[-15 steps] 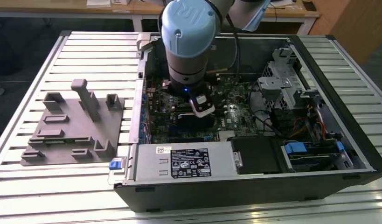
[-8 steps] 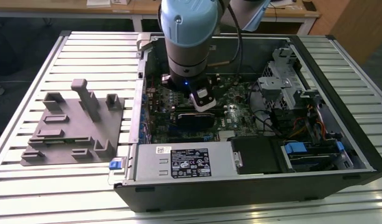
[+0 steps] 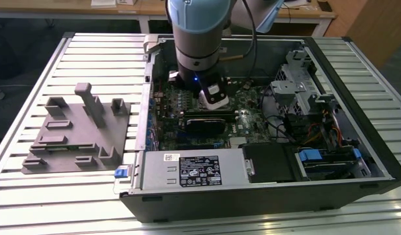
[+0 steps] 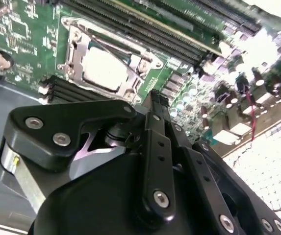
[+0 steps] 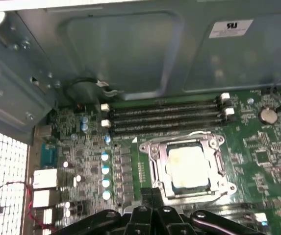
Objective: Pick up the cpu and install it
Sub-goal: 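Install the second cpu locking lever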
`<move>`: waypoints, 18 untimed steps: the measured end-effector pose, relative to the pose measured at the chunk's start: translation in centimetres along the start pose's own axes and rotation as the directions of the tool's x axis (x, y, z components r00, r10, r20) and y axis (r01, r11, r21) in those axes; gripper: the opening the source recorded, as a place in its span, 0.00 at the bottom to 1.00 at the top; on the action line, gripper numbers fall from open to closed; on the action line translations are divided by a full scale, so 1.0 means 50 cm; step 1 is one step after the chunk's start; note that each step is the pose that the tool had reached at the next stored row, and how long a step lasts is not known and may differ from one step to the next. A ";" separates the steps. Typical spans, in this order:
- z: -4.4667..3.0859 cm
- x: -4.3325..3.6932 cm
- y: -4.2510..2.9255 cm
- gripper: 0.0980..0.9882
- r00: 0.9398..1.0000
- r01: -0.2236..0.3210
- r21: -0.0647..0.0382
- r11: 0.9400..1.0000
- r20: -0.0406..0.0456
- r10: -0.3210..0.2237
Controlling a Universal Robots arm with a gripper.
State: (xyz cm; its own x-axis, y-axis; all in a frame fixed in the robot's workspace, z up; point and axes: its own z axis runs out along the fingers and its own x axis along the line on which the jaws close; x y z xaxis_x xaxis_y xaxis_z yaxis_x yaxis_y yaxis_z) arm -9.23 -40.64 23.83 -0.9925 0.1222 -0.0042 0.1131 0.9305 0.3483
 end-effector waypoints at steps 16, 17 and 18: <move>-0.021 -0.016 0.012 0.01 1.000 -0.002 0.103 0.995 0.014 0.000; -0.021 -0.021 0.013 0.01 1.000 -0.003 0.106 0.994 0.014 0.001; -0.021 -0.026 0.014 0.01 1.000 -0.003 0.109 0.994 0.015 0.002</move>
State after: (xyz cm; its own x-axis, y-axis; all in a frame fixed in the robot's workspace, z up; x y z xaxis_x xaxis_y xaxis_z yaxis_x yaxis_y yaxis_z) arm -7.93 -40.52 25.04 -0.9915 0.1291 -0.0177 0.1209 0.9621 0.2442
